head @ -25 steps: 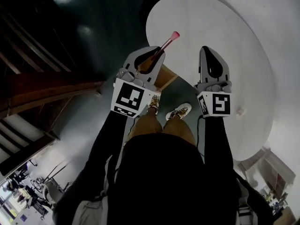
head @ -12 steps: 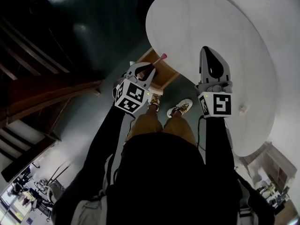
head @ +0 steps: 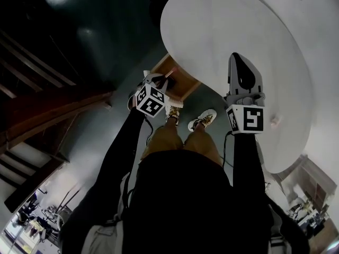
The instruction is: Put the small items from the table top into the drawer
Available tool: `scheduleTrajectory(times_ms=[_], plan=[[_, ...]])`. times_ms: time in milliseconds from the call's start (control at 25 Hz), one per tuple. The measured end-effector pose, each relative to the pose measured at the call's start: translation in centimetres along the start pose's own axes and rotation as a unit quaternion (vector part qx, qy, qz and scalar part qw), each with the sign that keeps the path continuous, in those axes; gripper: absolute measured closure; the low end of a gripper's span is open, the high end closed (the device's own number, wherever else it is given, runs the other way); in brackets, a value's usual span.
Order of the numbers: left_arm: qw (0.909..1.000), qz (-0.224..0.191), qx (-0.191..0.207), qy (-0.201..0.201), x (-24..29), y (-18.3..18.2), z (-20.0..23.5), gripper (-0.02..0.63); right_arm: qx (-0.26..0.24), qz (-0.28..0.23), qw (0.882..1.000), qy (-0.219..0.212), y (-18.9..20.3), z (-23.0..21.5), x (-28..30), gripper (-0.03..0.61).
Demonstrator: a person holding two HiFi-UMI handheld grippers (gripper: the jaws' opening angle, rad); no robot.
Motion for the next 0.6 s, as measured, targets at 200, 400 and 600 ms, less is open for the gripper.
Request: scheduleTrajectory(times_ms=[200,400,600], plan=[[0.9999,0.016,0.002,-0.006,2.7,-0.2,1.4,0.565,0.000,0.008,1.000,0.007,0.3,0.0,-0.1,0.552],[0.9991,0.038,0.019,0.005,5.4,-0.6,2.3,0.563,-0.001,0.016,1.000,0.011,0.4,0.1,0.0,0.551],[0.9976,0.063,0.025,0.017,7.4,-0.3,2.4,0.563,-0.001,0.023,1.000,0.015,0.8,-0.1,-0.1,0.552]])
Point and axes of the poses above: the fingertips, and each gripper's own axes: x forward along the fingers, z to its left, y out of its underside, the point moved 9 cm from there along -x, backward along the fingers, and after that the axes turned 1 degree about x, right-handed, at the moved point
